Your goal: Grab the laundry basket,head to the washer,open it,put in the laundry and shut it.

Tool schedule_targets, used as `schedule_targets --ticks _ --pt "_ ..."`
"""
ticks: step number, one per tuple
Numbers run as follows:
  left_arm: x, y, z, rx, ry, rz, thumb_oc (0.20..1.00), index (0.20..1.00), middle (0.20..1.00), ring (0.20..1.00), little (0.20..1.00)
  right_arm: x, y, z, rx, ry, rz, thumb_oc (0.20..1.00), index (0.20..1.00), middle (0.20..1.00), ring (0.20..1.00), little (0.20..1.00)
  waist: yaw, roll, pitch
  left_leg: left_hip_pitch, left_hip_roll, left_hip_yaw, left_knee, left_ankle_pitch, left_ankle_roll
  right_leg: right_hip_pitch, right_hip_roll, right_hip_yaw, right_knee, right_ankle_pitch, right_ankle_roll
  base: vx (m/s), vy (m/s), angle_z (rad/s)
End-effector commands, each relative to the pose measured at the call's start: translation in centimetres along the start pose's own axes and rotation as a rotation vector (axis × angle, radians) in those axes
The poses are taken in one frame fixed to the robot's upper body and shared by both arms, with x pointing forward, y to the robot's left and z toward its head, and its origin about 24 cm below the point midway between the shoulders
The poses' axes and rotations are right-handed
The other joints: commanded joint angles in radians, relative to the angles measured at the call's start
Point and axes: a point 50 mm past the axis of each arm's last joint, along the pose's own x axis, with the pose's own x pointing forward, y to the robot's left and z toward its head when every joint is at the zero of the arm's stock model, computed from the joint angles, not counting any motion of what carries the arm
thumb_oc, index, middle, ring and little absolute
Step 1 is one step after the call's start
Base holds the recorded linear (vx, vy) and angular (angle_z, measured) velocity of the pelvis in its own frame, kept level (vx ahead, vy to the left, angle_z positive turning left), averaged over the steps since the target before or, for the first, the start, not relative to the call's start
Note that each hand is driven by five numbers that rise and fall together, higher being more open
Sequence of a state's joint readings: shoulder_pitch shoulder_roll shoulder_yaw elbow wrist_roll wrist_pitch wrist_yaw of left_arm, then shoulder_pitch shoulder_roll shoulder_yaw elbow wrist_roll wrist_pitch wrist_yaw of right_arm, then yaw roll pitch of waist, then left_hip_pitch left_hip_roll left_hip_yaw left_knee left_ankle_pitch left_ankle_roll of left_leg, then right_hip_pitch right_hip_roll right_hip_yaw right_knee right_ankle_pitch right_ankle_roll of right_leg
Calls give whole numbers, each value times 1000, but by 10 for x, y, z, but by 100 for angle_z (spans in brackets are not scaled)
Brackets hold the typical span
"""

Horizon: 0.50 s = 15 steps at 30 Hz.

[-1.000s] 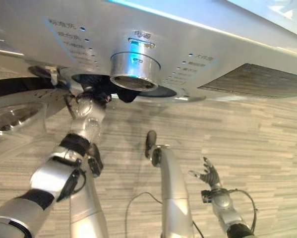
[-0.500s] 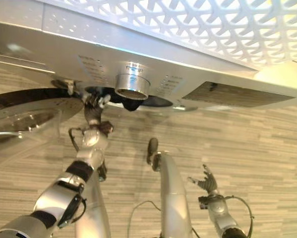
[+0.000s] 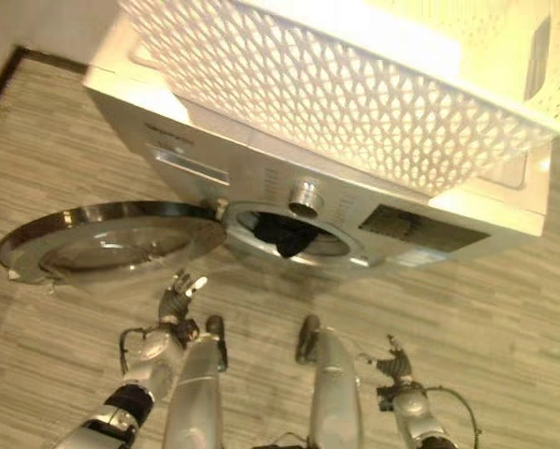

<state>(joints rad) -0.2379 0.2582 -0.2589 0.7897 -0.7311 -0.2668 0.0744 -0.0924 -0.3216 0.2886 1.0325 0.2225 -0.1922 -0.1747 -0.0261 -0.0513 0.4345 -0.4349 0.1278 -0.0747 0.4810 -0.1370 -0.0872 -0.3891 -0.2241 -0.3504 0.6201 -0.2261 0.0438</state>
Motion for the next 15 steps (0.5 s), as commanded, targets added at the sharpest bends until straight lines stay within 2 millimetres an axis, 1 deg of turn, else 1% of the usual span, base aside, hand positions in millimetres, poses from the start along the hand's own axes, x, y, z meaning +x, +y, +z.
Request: schedule_targets --ticks 1,2,3,5,6,7,8,9,10,11,12,13,14,15 --pt "-11 -12 -7 43 8 -149 1000 1000 1000 1000 1000 -5 -19 -26 -42 108 3 1000 1000 1000 1000 1000 34 72 -86 130 0 -5 -125 71 7 73 40 -28 -102 66 30 40 -42 39" --pt "-14 -9 -11 47 24 -148 1000 1000 1000 1000 1000 -6 -17 -28 -34 118 13 1000 1000 1000 1000 1000 39 76 -95 154 -1 -14 -170 92 4 99 47 -42 -123 67 28 17 -32 59" --pt "-18 -5 -16 53 38 -141 1000 1000 1000 1000 1000 -7 -17 -31 -31 130 18 1000 1000 1000 1000 1000 45 84 -108 178 0 -25 -239 137 -4 127 56 -59 -169 79 26 12 -13 57" --pt "-24 2 -26 30 65 -108 1000 1000 1000 1000 1000 -9 -19 -39 -26 170 14 1000 1000 1000 1000 1000 64 102 -151 208 22 -58 -410 261 -39 173 59 -85 -284 112 35 13 56 50" --pt "-26 4 -29 14 74 -101 1000 1000 1000 1000 1000 -10 -18 -39 -39 169 25 1000 1000 1000 1000 1000 68 102 -165 223 17 -78 -444 283 -47 188 55 -88 -314 127 34 9 70 35" --pt "-26 4 -29 14 74 -101 1000 1000 1000 1000 1000 -10 -18 -39 -39 169 25 1000 1000 1000 1000 1000 68 102 -165 223 17 -78 -444 283 -47 188 55 -88 -314 127 34 2 44 59" --pt "-29 7 -28 25 66 -106 1000 1000 1000 1000 1000 -10 -19 -38 -87 146 55 1000 1000 1000 1000 1000 67 83 -183 231 15 -45 -431 287 -50 218 32 -103 -372 163 44 -52 26 56" --pt "-30 9 -24 33 49 -110 1000 1000 1000 1000 1000 -10 -23 -37 -96 144 52 1000 1000 1000 1000 1000 60 75 -189 246 14 -11 -379 256 -40 215 17 -107 -381 185 48 -95 49 59" --pt "-31 10 -20 34 30 -115 1000 1000 1000 1000 1000 -9 -27 -36 -95 144 43 1000 1000 1000 1000 1000 57 71 -193 262 12 2 -335 236 -37 214 7 -107 -404 205 48 -115 73 38" --pt "-33 12 -18 40 14 -111 1000 1000 1000 1000 1000 -9 -31 -38 -100 160 31 1000 1000 1000 1000 1000 56 69 -203 294 13 4 -282 208 -37 217 -2 -109 -425 221 45 -77 98 46" --pt "-35 14 -17 41 7 -105 1000 1000 1000 1000 1000 -10 -34 -40 -106 176 24 1000 1000 1000 1000 1000 56 73 -211 317 14 0 -253 191 -33 228 -4 -107 -440 226 45 -47 129 42" --pt "-36 17 -14 36 -6 -92 1000 1000 1000 1000 1000 -10 -36 -41 -111 183 16 1000 1000 1000 1000 1000 52 72 -216 334 21 0 -223 185 -32 232 -10 -104 -449 234 46 -18 96 30" --pt "-36 17 -14 36 -6 -92 1000 1000 1000 1000 1000 -10 -36 -41 -111 183 16 1000 1000 1000 1000 1000 52 73 -216 335 21 0 -222 184 -32 233 -10 -104 -449 234 46 -10 201 8" --pt "-40 27 -9 39 -30 -59 1000 1000 1000 1000 1000 -11 -40 -43 -101 192 3 1000 1000 1000 1000 1000 40 78 -227 378 55 9 -226 185 -34 233 -22 -91 -441 241 55 17 238 9"
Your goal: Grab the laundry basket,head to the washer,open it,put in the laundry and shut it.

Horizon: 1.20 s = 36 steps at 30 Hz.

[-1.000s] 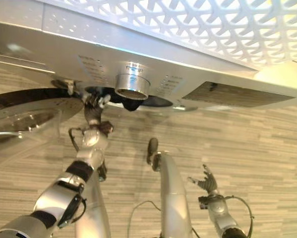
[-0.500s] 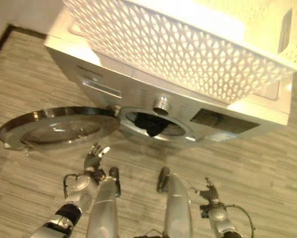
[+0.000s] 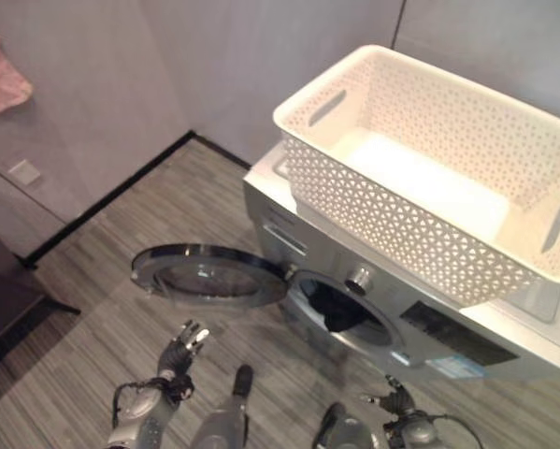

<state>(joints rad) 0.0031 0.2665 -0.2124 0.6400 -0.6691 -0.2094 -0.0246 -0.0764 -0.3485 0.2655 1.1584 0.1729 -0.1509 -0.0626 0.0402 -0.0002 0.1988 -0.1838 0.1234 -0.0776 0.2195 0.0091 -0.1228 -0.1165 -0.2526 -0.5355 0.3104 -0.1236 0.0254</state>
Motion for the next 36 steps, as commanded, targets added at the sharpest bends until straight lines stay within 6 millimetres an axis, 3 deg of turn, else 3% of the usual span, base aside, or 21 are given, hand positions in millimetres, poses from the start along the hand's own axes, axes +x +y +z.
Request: schedule_targets --ticks 1,3,5,6,7,8,9,10,11,14,18,20,21,23,24,25,26,29,30,32,36 --pt "-3 6 34 34 -163 0 1000 1000 1000 1000 1000 -5 -28 -12 -10 30 -70 1000 1000 1000 1000 1000 -32 33 0 149 81 18 2 39 -1 -42 1 103 -123 142 80 20 361 9" --pt "-6 16 47 60 -215 31 1000 1000 1000 1000 1000 -7 -32 -18 6 44 -81 1000 1000 1000 1000 1000 -32 36 -12 163 106 6 -73 46 -10 -55 -16 121 -112 156 98 -14 307 19" --pt "-7 20 58 115 -256 42 1000 1000 1000 1000 1000 -10 -38 -24 10 63 -96 1000 1000 1000 1000 1000 -24 34 -3 144 103 -32 -68 48 -17 -64 -34 133 -105 173 109 -66 248 6" --pt "-11 27 74 154 -314 59 1000 1000 1000 1000 1000 -12 -44 -32 11 100 -104 1000 1000 1000 1000 1000 -21 30 4 150 78 -78 -39 -14 -17 -81 -62 158 -98 194 124 -34 184 -3" --pt "-11 27 74 154 -314 59 1000 1000 1000 1000 1000 -12 -43 -32 11 100 -104 1000 1000 1000 1000 1000 -21 30 4 150 78 -78 -38 -14 -17 -81 -62 159 -98 194 124 -98 414 -1" --pt "-16 29 93 216 -386 50 1000 1000 1000 1000 1000 -19 -55 -48 25 157 -144 1000 1000 1000 1000 1000 -25 20 13 124 50 -48 8 -96 -8 -78 -112 170 -109 225 148 -66 233 7" --pt "-16 29 93 216 -386 50 1000 1000 1000 1000 1000 -19 -55 -48 25 157 -144 1000 1000 1000 1000 1000 -25 20 13 124 50 -48 8 -96 -8 -78 -112 170 -109 225 148 -114 504 15" --pt "-22 38 107 277 -438 74 1000 1000 1000 1000 1000 -24 -59 -59 46 199 -162 1000 1000 1000 1000 1000 -27 4 17 109 10 -18 43 -177 8 -78 -160 191 -138 261 172 -78 386 10" --pt "-26 42 112 305 -454 88 1000 1000 1000 1000 1000 -24 -58 -61 54 203 -157 1000 1000 1000 1000 1000 -27 -4 20 96 -13 -5 76 -207 21 -83 -177 206 -145 275 176 -111 511 5" --pt "-29 56 129 448 -488 154 1000 1000 1000 1000 1000 -30 -60 -71 86 218 -169 1000 1000 1000 1000 1000 -34 -25 33 41 -92 16 141 -242 47 -80 -235 221 -203 374 200 -109 379 -15" --pt "-21 77 141 625 -442 248 1000 1000 1000 1000 1000 -35 -59 -81 89 249 -155 1000 1000 1000 1000 1000 -60 -38 38 -7 -140 35 189 -267 69 -86 -259 246 -251 435 204 -84 329 -1" --pt "-16 85 147 691 -414 285 1000 1000 1000 1000 1000 -34 -56 -79 84 239 -131 1000 1000 1000 1000 1000 -76 -28 46 -21 -137 46 177 -238 90 -123 -180 317 -152 335 164 -131 350 9" --pt "-15 93 148 715 -393 323 1000 1000 1000 1000 1000 -35 -51 -82 80 244 -114 1000 1000 1000 1000 1000 -76 -24 45 -18 -136 59 155 -222 101 -134 -129 322 -95 276 143 -168 392 -2" --pt "-16 114 150 810 -318 407 1000 1000 1000 1000 1000 -35 -48 -82 47 227 -78 1000 1000 1000 1000 1000 -67 -21 40 -20 -132 88 100 -179 124 -128 -54 269 57 191 121 -130 327 -28" --pt "-16 114 150 810 -318 407 1000 1000 1000 1000 1000 -35 -48 -82 47 227 -78 1000 1000 1000 1000 1000 -67 -21 40 -20 -132 88 100 -179 124 -128 -54 269 57 191 121 -125 241 -65" --pt "-17 129 161 879 -282 468 1000 1000 1000 1000 1000 -37 -46 -84 39 226 -43 1000 1000 1000 1000 1000 -57 -34 38 -11 -121 115 40 -149 126 -103 -8 245 121 128 107 -122 99 -75" --pt "-19 136 164 890 -262 497 1000 1000 1000 1000 1000 -37 -43 -85 40 227 -28 1000 1000 1000 1000 1000 -48 -48 37 -18 -117 126 25 -139 121 -77 -1 226 88 124 108 -179 75 -70" --pt "-17 146 183 962 -237 550 1000 1000 1000 1000 1000 -33 -46 -73 15 173 -20 1000 1000 1000 1000 1000 -61 -73 46 -38 -91 135 -4 -112 109 -116 16 259 31 149 118 -163 -79 -50" --pt "-17 147 208 984 -279 589 1000 1000 1000 1000 1000 -29 -53 -57 -12 105 -31 1000 1000 1000 1000 1000 -70 -109 59 -98 -66 147 17 -102 104 -116 16 256 -26 181 128 -211 -124 -51" --pt "-15 145 230 1009 -312 630 1000 1000 1000 1000 1000 -25 -56 -36 -20 15 -16 1000 1000 1000 1000 1000 -84 -149 80 -163 -45 158 26 -84 95 -128 29 254 -101 217 145 -199 -131 -40" --pt "-10 140 241 1063 -315 642 1000 1000 1000 1000 1000 -27 -52 -25 13 -63 9 1000 1000 1000 1000 1000 -107 -172 89 -180 -35 168 19 -81 90 -141 36 272 -154 243 154 7 -22 -29"
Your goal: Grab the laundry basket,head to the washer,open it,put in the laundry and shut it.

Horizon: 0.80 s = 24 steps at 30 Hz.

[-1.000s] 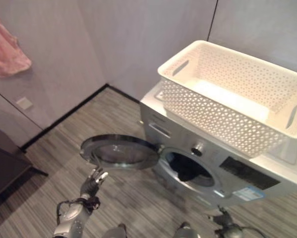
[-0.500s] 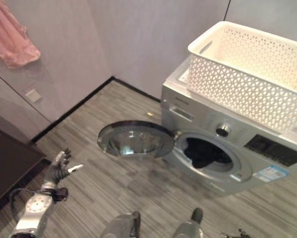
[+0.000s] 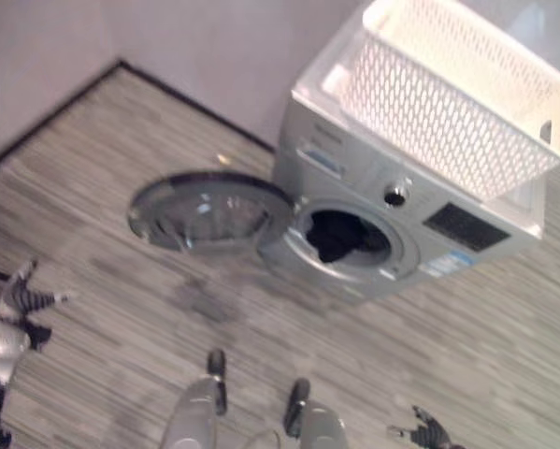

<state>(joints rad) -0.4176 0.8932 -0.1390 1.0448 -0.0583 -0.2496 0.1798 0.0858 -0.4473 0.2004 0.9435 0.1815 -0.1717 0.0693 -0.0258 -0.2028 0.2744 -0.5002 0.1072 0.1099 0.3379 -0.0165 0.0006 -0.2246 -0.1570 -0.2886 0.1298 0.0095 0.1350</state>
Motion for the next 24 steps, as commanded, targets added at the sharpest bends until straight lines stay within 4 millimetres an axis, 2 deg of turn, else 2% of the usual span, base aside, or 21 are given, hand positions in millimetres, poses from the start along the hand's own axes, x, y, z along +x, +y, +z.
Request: schedule_targets --ticks 1,7,10,15,18,22,24 --pt "8 9 16 50 -58 51 1000 1000 1000 1000 1000 -13 -24 -6 -5 -20 -45 1000 1000 1000 1000 1000 -46 28 17 130 -18 -17 -96 -56 -33 -36 -58 33 18 113 46 18 -4 -26" --pt "18 17 36 107 -98 87 1000 1000 1000 1000 1000 -19 -17 7 -25 -112 5 1000 1000 1000 1000 1000 -70 24 38 105 -21 5 -78 -61 -31 -53 -60 52 -22 137 52 28 -2 -12" --pt "21 37 42 163 -108 178 1000 1000 1000 1000 1000 -19 -11 16 -20 -157 25 1000 1000 1000 1000 1000 -81 17 58 87 -24 26 -54 -73 -22 -72 -61 60 -35 158 60 36 -8 -23" --pt "22 67 52 227 -140 293 1000 1000 1000 1000 1000 -23 -8 14 -29 -160 47 1000 1000 1000 1000 1000 -86 17 54 75 -31 34 -59 -77 -22 -68 -68 63 -78 199 77 61 -21 -16" --pt "22 86 57 302 -155 357 1000 1000 1000 1000 1000 -27 -8 15 -37 -174 63 1000 1000 1000 1000 1000 -81 15 46 66 -33 33 -52 -83 -22 -60 -69 64 -92 204 81 67 -24 2" --pt "19 97 56 335 -154 424 1000 1000 1000 1000 1000 -29 -4 13 1 -179 77 1000 1000 1000 1000 1000 -70 6 35 76 -37 34 -44 -97 -20 -37 -68 63 -99 205 87 73 -30 3" --pt "16 106 67 369 -216 466 1000 1000 1000 1000 1000 -29 -5 11 19 -174 76 1000 1000 1000 1000 1000 -55 6 30 86 -41 30 -56 -96 -19 -24 -69 63 -101 213 89 47 -35 2"
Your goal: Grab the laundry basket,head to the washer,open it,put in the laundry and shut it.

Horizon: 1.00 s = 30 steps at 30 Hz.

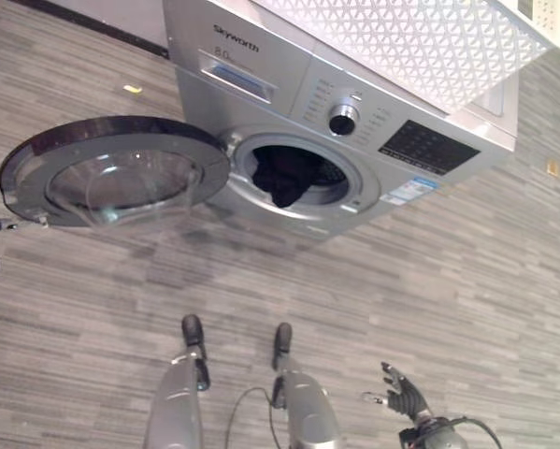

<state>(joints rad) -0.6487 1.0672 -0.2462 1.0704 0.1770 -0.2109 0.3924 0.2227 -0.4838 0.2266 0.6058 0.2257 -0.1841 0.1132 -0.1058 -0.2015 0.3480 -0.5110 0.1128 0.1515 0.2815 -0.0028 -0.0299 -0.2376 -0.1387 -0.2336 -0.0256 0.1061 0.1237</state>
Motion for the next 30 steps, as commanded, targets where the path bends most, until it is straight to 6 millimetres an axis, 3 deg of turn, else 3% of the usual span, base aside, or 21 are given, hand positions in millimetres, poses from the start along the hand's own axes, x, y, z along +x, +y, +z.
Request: schedule_targets --ticks 1,5,7,10,11,16,17,20,22,24,29,30 --pt "4 29 -2 63 -54 135 1000 1000 1000 1000 1000 -17 -18 -13 16 27 -37 1000 1000 1000 1000 1000 29 4 -46 100 -47 -12 -4 -109 11 -8 -87 5 54 116 101 37 -23 2" --pt "8 42 -1 28 -48 157 1000 1000 1000 1000 1000 -16 -21 -6 0 10 -25 1000 1000 1000 1000 1000 39 0 -54 94 -50 -11 4 -111 10 -5 -88 -13 54 115 104 20 -11 3" --pt "14 50 3 -119 -32 145 1000 1000 1000 1000 1000 -14 -26 5 -10 -26 -18 1000 1000 1000 1000 1000 32 -12 -52 78 -42 -7 20 -115 8 -7 -85 -23 48 127 111 0 0 0" --pt "17 55 8 -159 -41 145 1000 1000 1000 1000 1000 -15 -31 12 -5 -51 -23 1000 1000 1000 1000 1000 24 -26 -49 76 -34 0 25 -118 6 -9 -79 -19 43 142 117 30 -8 4" --pt "17 53 7 -195 -27 136 1000 1000 1000 1000 1000 -15 -32 13 3 -56 -25 1000 1000 1000 1000 1000 26 -23 -51 84 -22 -8 32 -152 -2 3 -65 -10 38 140 126 104 -15 0" --pt "24 56 21 -234 -52 140 1000 1000 1000 1000 1000 -23 -34 13 -14 -67 -12 1000 1000 1000 1000 1000 8 -45 -47 68 -9 -7 38 -160 -4 -1 -54 3 23 154 127 37 3 -9" --pt "27 49 34 -396 -51 161 1000 1000 1000 1000 1000 -24 -30 8 -3 -49 -10 1000 1000 1000 1000 1000 -6 -61 -47 53 -9 -8 41 -160 -6 -8 -52 6 17 157 126 24 9 -11" --pt "29 37 50 -401 -83 117 1000 1000 1000 1000 1000 -23 -27 12 -35 -63 10 1000 1000 1000 1000 1000 -19 -72 -55 29 -8 -13 50 -164 -9 -18 -53 11 7 164 127 25 -4 6" --pt "29 17 64 -444 -85 62 1000 1000 1000 1000 1000 -23 -20 16 -15 -84 42 1000 1000 1000 1000 1000 -40 -90 -64 15 -8 -15 64 -172 -10 -27 -50 28 0 171 125 34 -1 10" --pt "29 17 64 -444 -86 62 1000 1000 1000 1000 1000 -23 -20 16 -14 -84 42 1000 1000 1000 1000 1000 -39 -90 -65 13 -7 -15 66 -172 -9 -28 -50 28 0 171 125 10 -2 3" --pt "24 -6 73 -390 -110 -46 1000 1000 1000 1000 1000 -22 -19 34 1 -165 57 1000 1000 1000 1000 1000 -61 -108 -75 2 -4 -12 77 -183 -6 -42 -43 59 -10 183 125 5 1 -1" --pt "21 -12 72 -395 -105 -59 1000 1000 1000 1000 1000 -22 -16 15 21 -101 43 1000 1000 1000 1000 1000 -64 -105 -75 2 -5 -10 80 -184 -5 -44 -42 64 -9 184 125 0 0 0"
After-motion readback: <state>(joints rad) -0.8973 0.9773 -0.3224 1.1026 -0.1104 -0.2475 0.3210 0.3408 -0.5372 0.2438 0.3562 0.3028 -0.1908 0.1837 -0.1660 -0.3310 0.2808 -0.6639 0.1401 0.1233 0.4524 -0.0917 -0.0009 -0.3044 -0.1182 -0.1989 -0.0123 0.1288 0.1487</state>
